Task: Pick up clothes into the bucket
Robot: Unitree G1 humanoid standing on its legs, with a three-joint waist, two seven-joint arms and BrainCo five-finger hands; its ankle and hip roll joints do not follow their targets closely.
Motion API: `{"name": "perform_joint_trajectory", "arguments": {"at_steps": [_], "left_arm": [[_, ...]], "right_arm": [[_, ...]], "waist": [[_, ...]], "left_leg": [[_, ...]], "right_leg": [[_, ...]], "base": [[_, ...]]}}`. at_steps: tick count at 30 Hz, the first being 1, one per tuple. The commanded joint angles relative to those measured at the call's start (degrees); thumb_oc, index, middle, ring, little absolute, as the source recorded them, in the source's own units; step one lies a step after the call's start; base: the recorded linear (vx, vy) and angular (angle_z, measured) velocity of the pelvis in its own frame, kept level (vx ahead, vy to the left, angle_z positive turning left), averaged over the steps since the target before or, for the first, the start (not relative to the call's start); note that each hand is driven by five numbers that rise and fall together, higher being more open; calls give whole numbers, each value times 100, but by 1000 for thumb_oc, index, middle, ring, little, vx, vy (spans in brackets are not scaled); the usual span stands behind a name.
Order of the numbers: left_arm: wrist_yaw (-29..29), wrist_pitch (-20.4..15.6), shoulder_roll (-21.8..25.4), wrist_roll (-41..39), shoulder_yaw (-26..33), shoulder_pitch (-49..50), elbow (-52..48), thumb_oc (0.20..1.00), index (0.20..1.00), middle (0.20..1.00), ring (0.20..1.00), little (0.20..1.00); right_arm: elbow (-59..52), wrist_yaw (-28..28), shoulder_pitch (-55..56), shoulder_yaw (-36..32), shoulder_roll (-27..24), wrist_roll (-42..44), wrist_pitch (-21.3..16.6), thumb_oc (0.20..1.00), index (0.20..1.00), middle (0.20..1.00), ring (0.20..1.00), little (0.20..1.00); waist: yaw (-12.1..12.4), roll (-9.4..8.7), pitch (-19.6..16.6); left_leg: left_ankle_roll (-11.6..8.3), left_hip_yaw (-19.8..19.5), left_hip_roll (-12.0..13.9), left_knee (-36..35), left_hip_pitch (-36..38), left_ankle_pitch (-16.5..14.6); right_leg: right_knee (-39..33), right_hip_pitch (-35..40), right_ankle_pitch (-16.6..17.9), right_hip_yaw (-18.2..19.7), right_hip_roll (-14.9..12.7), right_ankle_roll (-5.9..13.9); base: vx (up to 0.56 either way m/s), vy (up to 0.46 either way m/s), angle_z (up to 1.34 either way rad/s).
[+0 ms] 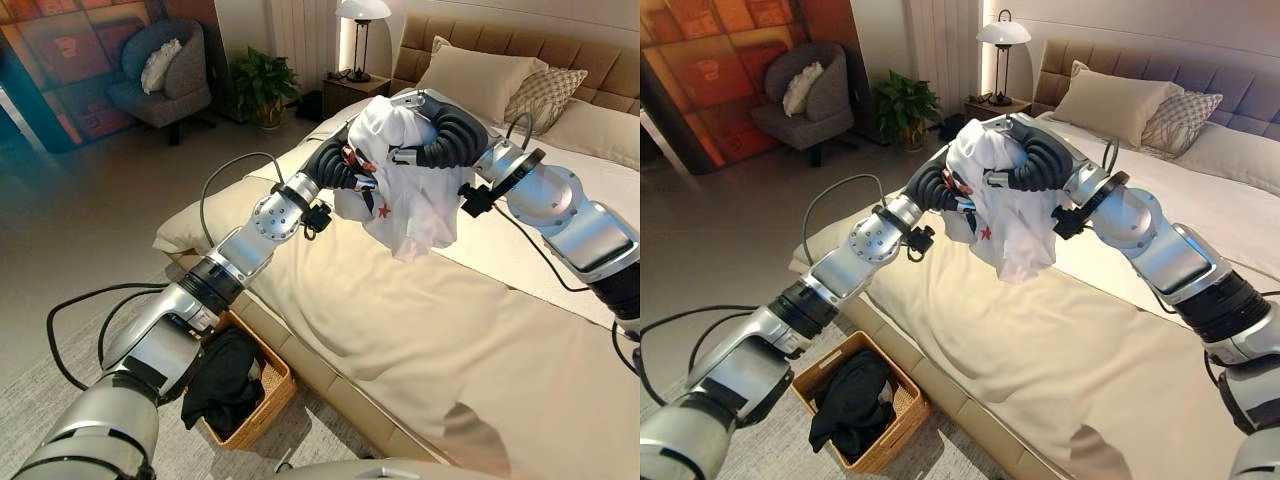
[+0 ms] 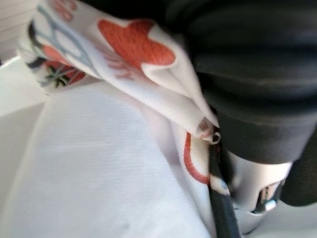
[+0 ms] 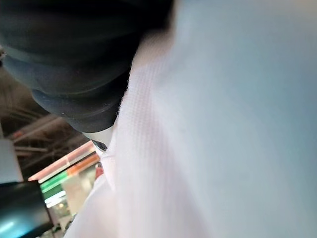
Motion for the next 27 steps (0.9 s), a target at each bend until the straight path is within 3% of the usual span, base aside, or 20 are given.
{"name": "perform_joint_trajectory", "arguments": {"at_steps": [1, 2, 3, 4, 5, 11, 12, 13, 14, 27], "left_arm": [[137, -43, -342, 574, -81, -450, 526, 1000, 1000, 1000, 1000, 1000], [138, -41, -342, 577, -82, -448, 524, 1000, 1000, 1000, 1000, 1000], [136, -53, -343, 589, -42, -411, 507, 529, 529, 529, 529, 529], [136, -52, -343, 589, -43, -409, 506, 529, 529, 529, 529, 529], [131, -58, -340, 551, -10, -374, 486, 216, 216, 216, 216, 216], [114, -128, -283, 48, 239, -89, 233, 200, 200, 200, 200, 200], [98, -132, -273, -19, 267, -40, 186, 200, 200, 200, 200, 200], [102, -159, -242, -155, 342, 49, 76, 200, 200, 200, 200, 200], [101, -157, -240, -157, 342, 53, 72, 200, 200, 200, 200, 200], [202, -187, -234, -673, 712, 538, -309, 200, 200, 200, 200, 200]], "right_arm": [[-836, 44, -573, -161, 486, 559, -565, 200, 200, 200, 200, 200], [-840, 44, -569, -164, 486, 558, -562, 200, 200, 200, 200, 200], [-891, 64, -522, -219, 512, 589, -563, 200, 200, 200, 200, 200], [-895, 65, -517, -223, 512, 589, -561, 200, 200, 200, 200, 200], [-915, 67, -480, -268, 516, 590, -567, 200, 200, 200, 200, 200], [-924, 43, -297, -450, 509, 514, -570, 200, 200, 200, 200, 200], [-914, 32, -260, -481, 508, 492, -569, 391, 391, 391, 391, 391], [-884, 24, -195, -530, 508, 461, -553, 771, 771, 771, 771, 771], [-885, 24, -193, -531, 509, 461, -553, 1000, 1000, 1000, 1000, 1000], [-634, -146, 181, -879, 688, 245, -497, 1000, 1000, 1000, 1000, 1000]], "waist": [[116, -342, -214], [116, -343, -214], [122, -343, -203], [123, -344, -204], [128, -345, -200], [152, -347, -182], [153, -345, -183], [158, -342, -182], [157, -343, -184], [208, -352, -184]], "left_leg": [[-29, 4, -4, 420, 164, -768], [-29, 4, -5, 421, 164, -768], [-18, -2, -12, 425, 161, -774], [-18, -2, -12, 425, 161, -774], [-15, -2, -16, 426, 160, -777], [5, -17, -42, 444, 137, -785], [10, -22, -48, 444, 135, -785], [13, -25, -54, 443, 136, -784], [13, -26, -54, 443, 136, -784], [24, -80, -70, 382, 114, -743]], "right_leg": [[220, -117, 39, -109, -434, 505], [220, -117, 38, -108, -435, 506], [222, -116, 39, -105, -439, 508], [222, -117, 39, -106, -439, 508], [226, -118, 39, -108, -441, 509], [233, -127, 52, -91, -465, 511], [234, -124, 52, -90, -469, 514], [231, -121, 55, -86, -476, 517], [231, -120, 55, -87, -476, 517], [202, -126, 71, -156, -502, 511]], "base": [[0, 0, 0], [0, 0, 0], [0, 0, 0], [0, 0, 0], [0, 0, 0], [0, 0, 0], [0, 0, 0], [0, 0, 0], [0, 0, 0], [0, 0, 0]]}}
